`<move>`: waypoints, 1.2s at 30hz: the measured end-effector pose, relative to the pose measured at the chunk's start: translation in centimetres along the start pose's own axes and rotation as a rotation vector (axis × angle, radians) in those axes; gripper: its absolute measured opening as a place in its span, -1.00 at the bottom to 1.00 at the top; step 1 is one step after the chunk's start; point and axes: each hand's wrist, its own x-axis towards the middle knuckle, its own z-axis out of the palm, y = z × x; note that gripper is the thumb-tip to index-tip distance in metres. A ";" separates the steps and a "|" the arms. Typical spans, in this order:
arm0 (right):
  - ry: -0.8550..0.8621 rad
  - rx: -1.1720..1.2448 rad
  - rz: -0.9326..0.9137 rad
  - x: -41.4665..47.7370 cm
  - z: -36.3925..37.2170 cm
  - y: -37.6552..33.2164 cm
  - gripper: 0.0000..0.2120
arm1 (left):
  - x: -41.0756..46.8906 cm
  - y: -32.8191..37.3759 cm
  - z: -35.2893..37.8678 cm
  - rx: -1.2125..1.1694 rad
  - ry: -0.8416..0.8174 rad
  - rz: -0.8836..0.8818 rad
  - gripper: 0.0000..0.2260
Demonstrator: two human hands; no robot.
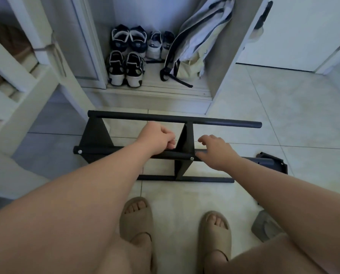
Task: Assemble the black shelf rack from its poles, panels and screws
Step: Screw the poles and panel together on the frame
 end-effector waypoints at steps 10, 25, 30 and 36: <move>-0.153 0.119 -0.096 3.0 2.3 2.4 -0.57 | 5.7 -1.4 2.8 0.342 -0.118 -0.022 -0.88; -0.156 0.018 -0.170 0.9 3.3 4.2 -0.52 | 6.6 -0.9 7.5 0.624 -0.544 -0.085 -0.82; -0.083 0.042 -0.130 0.2 3.4 5.4 -0.45 | 6.4 -1.0 8.2 0.580 -0.567 -0.092 -0.82; 0.141 -0.218 -0.258 1.0 3.6 6.5 0.09 | 6.8 -1.1 7.8 0.570 -0.616 -0.148 -0.80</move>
